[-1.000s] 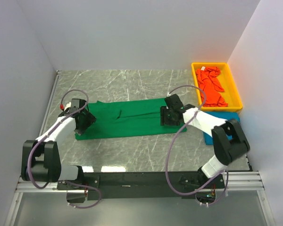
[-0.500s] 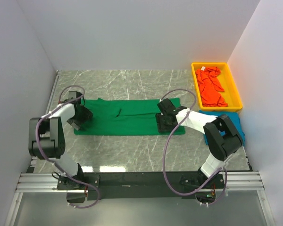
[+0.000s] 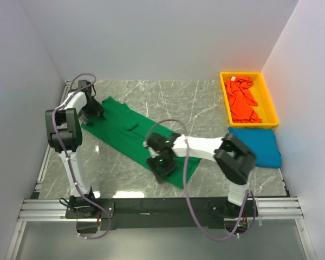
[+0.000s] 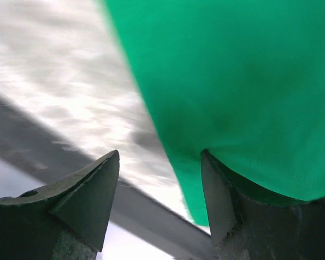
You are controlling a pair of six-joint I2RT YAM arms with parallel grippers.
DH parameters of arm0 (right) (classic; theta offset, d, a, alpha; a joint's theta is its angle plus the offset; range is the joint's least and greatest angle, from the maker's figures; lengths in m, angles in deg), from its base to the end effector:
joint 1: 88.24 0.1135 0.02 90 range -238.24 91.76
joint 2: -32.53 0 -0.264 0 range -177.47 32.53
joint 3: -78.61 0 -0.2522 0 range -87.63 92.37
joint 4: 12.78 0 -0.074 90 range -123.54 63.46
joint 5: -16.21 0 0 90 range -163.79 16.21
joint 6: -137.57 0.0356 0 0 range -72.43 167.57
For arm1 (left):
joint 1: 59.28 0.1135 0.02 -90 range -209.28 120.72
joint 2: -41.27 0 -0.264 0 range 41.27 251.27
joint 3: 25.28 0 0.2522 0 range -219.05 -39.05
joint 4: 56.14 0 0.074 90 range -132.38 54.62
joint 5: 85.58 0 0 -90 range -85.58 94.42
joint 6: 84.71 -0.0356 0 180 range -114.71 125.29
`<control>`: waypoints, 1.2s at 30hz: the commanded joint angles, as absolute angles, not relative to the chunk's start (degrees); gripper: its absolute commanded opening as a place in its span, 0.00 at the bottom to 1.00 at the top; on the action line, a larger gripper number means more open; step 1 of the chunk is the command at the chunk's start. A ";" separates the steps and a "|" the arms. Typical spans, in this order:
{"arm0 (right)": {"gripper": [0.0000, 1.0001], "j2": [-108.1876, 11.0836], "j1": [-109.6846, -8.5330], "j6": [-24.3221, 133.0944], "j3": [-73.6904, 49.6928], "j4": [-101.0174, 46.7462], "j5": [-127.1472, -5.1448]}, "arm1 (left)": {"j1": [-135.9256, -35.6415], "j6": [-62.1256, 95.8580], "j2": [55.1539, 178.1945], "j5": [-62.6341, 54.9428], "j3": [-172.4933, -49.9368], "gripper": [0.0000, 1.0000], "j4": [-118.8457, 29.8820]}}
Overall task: Fold and stack the t-shirts
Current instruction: Fold the tshirt
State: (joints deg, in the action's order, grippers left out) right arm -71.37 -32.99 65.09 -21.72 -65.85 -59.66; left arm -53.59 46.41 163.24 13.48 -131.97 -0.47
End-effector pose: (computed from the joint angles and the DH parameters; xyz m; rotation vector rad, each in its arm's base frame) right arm 0.1851 0.2821 0.1604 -1.0320 2.8893 0.5086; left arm 0.4360 0.0491 0.1678 -1.1369 2.5337 0.0678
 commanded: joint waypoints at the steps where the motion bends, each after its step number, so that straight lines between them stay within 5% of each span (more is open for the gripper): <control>1: 0.69 -77.06 -27.87 62.43 -14.18 -71.09 -51.90 | -53.48 41.86 171.60 10.22 -139.92 0.81 0.67; 10: 0.75 -70.14 -31.63 58.65 -9.49 -74.09 -67.10 | -53.74 39.47 163.01 13.02 -142.76 0.92 -2.30; 21: 0.83 -66.17 -42.79 52.67 -20.39 -65.83 -66.93 | -64.54 46.77 147.89 17.78 -131.17 0.85 -0.62; 36: 0.79 -69.78 -42.71 53.90 -25.49 -63.01 -66.32 | -72.64 50.90 155.61 17.51 -123.68 0.78 -3.79</control>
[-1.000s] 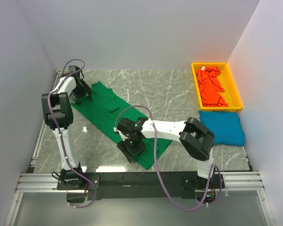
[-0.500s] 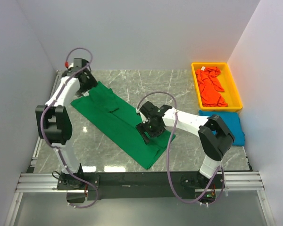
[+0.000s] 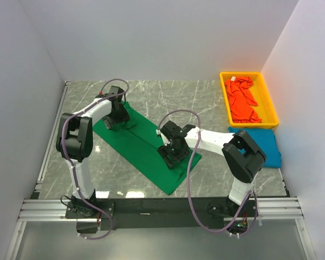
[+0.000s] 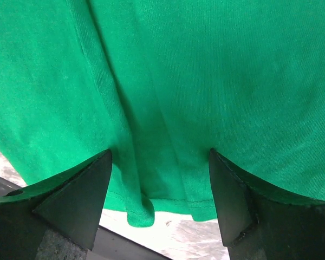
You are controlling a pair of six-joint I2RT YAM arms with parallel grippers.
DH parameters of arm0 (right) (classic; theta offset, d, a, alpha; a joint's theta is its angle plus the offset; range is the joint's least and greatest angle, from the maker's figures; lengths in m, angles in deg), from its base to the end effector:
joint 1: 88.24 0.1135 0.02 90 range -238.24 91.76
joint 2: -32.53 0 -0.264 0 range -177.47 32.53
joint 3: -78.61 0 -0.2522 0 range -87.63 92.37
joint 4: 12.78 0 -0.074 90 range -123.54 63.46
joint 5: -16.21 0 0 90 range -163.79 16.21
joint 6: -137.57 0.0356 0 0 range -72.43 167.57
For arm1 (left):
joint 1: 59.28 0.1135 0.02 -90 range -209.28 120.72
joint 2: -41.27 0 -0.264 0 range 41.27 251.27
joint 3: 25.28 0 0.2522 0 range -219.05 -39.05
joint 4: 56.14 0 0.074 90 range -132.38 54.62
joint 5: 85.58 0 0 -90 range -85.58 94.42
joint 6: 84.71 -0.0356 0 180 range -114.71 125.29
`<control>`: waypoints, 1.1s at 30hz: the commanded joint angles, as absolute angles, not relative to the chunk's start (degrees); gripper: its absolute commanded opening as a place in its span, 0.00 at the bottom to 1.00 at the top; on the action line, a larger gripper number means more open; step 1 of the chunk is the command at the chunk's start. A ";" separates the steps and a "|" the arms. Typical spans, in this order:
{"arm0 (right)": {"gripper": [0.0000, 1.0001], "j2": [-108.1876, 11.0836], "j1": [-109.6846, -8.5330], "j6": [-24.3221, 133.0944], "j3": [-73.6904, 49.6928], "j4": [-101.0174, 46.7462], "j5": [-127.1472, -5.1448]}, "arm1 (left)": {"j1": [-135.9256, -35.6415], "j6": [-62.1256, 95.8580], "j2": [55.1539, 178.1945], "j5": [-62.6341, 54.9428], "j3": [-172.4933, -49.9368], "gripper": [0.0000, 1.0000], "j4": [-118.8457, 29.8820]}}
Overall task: Fold and stack the t-shirts
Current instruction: Fold the tshirt
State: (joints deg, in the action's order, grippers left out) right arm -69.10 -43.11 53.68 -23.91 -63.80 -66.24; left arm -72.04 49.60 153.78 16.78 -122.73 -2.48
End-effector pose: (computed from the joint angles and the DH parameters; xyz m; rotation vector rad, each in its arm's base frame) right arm 0.2304 0.2381 0.1632 -1.0077 2.7682 0.3410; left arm 0.3958 -0.0818 0.1905 -0.7910 2.5969 0.0146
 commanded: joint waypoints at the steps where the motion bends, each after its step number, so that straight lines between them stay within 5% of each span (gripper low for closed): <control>1: 0.79 -69.86 -42.53 53.90 -25.76 -63.01 -66.32 | -72.64 50.99 156.22 17.60 -124.03 0.78 -4.06; 14: 0.78 -76.01 -31.20 60.39 -22.16 -66.53 -59.99 | -75.89 45.72 171.85 18.21 -139.31 0.77 -0.63; 25: 0.79 -82.96 -30.67 64.71 -14.34 -69.43 -59.81 | -78.88 40.18 184.43 15.85 -160.23 0.79 -1.24; 33: 0.79 -83.05 -30.58 66.47 -11.35 -70.31 -60.07 | -78.88 36.41 187.43 13.56 -162.88 0.84 -6.95</control>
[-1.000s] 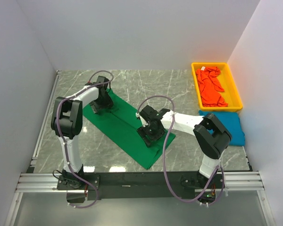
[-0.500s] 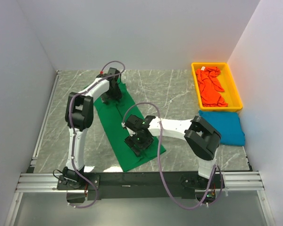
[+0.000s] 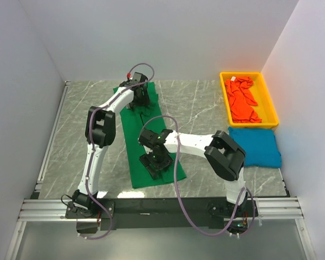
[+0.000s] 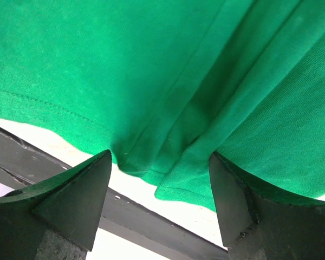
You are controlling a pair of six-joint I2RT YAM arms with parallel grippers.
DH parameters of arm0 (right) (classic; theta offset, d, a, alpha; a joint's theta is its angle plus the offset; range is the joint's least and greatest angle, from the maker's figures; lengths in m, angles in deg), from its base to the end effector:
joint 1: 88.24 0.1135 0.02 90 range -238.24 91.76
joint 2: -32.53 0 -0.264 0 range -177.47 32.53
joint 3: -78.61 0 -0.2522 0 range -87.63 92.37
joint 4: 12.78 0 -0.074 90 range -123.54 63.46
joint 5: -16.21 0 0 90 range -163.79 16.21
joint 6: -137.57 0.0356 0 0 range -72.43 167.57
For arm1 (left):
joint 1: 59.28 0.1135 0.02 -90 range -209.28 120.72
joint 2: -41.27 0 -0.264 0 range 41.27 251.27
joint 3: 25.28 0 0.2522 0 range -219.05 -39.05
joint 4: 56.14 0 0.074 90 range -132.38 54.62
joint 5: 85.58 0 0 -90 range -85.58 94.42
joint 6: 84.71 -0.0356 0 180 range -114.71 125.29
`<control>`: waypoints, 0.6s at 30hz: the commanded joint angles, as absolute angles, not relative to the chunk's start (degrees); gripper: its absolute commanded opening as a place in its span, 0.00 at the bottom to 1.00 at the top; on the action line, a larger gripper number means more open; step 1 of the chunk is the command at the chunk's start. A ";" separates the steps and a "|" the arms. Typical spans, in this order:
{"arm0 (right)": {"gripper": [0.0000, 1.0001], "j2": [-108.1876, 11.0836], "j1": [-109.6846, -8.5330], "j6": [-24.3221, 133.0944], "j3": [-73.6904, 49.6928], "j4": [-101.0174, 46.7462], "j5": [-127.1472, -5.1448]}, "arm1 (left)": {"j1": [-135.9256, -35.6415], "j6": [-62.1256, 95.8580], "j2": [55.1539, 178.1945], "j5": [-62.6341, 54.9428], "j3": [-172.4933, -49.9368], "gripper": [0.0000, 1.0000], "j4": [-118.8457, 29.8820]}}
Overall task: Fold and stack the t-shirts
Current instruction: Fold the tshirt
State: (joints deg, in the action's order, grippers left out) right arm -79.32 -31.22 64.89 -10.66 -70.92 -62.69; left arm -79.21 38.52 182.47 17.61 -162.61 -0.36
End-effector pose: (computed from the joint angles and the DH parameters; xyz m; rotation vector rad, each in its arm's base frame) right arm 0.1977 0.3173 0.1606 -1.0729 2.8891 0.4136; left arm 0.5032 -0.1738 0.1681 -0.3773 2.5412 -0.0461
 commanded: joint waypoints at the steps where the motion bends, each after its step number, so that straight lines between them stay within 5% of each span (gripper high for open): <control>1: 0.79 -82.61 -30.67 66.47 -10.82 -71.01 -60.77 | -78.97 36.05 187.43 13.47 -163.23 0.84 -7.13; 6: 0.81 -76.91 -30.93 67.26 -8.10 -72.94 -64.03 | -78.88 35.26 182.35 13.03 -160.27 0.99 -9.24; 18: 0.74 -55.91 -42.61 74.11 -23.98 -66.36 -65.79 | -78.97 43.32 152.30 18.21 -142.46 0.99 -3.36</control>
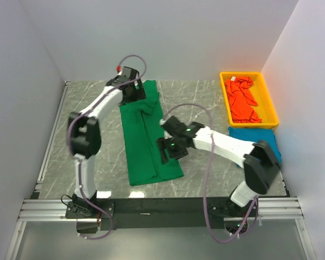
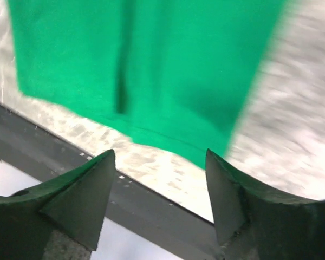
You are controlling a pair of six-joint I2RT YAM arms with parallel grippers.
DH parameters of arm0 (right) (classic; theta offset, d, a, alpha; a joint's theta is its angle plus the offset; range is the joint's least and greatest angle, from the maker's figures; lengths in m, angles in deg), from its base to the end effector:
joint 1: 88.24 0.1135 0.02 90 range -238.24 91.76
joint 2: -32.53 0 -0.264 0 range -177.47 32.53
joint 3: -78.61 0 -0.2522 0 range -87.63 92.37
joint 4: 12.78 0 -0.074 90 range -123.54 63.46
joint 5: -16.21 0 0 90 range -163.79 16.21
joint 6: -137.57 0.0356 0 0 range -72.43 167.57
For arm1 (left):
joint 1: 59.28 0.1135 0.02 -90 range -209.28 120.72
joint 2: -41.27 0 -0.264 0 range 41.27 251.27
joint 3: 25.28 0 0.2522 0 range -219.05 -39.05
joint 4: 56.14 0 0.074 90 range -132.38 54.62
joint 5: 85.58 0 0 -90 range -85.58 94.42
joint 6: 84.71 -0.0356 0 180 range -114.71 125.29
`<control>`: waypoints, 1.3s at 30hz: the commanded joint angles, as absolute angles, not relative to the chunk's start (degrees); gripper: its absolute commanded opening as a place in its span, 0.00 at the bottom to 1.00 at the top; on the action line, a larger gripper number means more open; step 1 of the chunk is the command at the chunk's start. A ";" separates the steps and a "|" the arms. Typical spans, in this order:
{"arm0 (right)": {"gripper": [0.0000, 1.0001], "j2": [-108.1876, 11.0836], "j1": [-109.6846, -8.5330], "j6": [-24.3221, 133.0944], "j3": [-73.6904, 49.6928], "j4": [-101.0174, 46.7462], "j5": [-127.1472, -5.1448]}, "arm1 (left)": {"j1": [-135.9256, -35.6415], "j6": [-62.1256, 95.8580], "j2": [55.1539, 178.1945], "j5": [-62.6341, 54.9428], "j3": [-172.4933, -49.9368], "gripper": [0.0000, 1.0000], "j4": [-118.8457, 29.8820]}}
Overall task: Fold and stack the t-shirts
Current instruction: Fold the tshirt
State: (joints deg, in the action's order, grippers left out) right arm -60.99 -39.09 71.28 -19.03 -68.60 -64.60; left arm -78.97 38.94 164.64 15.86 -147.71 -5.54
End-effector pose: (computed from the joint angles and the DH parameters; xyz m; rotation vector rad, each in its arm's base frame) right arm 0.2091 0.2506 0.2277 -0.6766 2.7843 0.5317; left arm 0.4591 -0.1568 0.2446 -0.3829 2.4226 -0.1644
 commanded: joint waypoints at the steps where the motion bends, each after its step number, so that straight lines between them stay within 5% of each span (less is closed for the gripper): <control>1: 0.73 -55.02 -43.75 74.29 -25.65 -65.05 -65.70 | -79.06 44.21 149.84 18.48 -139.53 0.99 -2.83; 15: 0.56 -52.28 -49.30 78.07 -39.64 -55.72 -63.15 | -88.10 56.52 109.66 12.69 -89.25 0.90 5.61; 32: 0.43 -57.55 -49.30 78.33 -42.63 -55.46 -58.94 | -95.76 64.08 105.34 3.36 -76.93 0.81 4.29; 39: 0.26 -58.61 -49.21 77.89 -43.33 -55.89 -56.65 | -95.93 63.73 106.48 1.69 -76.22 0.80 3.06</control>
